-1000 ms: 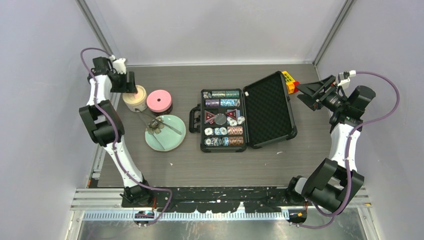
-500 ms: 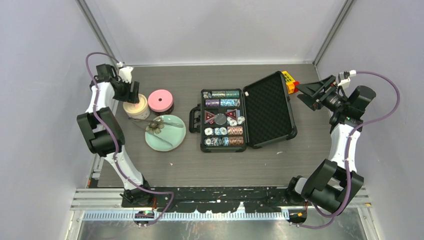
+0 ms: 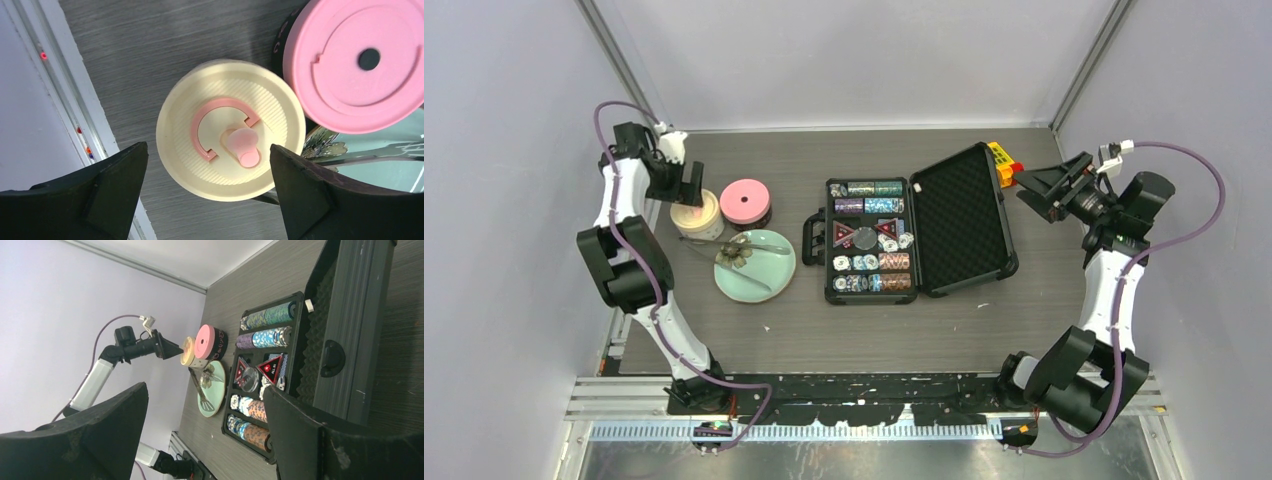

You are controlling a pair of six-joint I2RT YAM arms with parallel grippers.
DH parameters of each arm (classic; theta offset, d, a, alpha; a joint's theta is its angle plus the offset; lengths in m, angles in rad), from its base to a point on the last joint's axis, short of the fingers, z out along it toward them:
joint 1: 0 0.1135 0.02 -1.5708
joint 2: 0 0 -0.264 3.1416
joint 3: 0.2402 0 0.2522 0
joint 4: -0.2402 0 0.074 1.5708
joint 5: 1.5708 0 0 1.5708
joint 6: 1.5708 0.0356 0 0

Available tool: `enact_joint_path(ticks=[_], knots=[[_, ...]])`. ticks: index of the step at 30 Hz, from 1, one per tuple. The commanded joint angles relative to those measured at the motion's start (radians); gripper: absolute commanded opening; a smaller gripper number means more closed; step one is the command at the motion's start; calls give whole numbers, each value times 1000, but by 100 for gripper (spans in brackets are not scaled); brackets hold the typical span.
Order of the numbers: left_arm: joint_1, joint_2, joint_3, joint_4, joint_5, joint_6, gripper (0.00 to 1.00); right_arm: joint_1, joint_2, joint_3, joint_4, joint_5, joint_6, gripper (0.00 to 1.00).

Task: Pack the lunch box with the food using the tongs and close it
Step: Reset both arms

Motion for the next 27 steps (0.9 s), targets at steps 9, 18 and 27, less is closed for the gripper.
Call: enact_joint_path(ticks=[9, 18, 27], knots=[[-34, -236, 158, -248, 143, -154, 100, 251, -3, 310, -728, 267, -683, 90], [-255, -635, -255, -57, -27, -296, 100, 494, -45, 283, -821, 573, -827, 90], [-353, -790, -416, -15, -105, -381, 100, 512, -126, 221, -806, 623, -856, 90]])
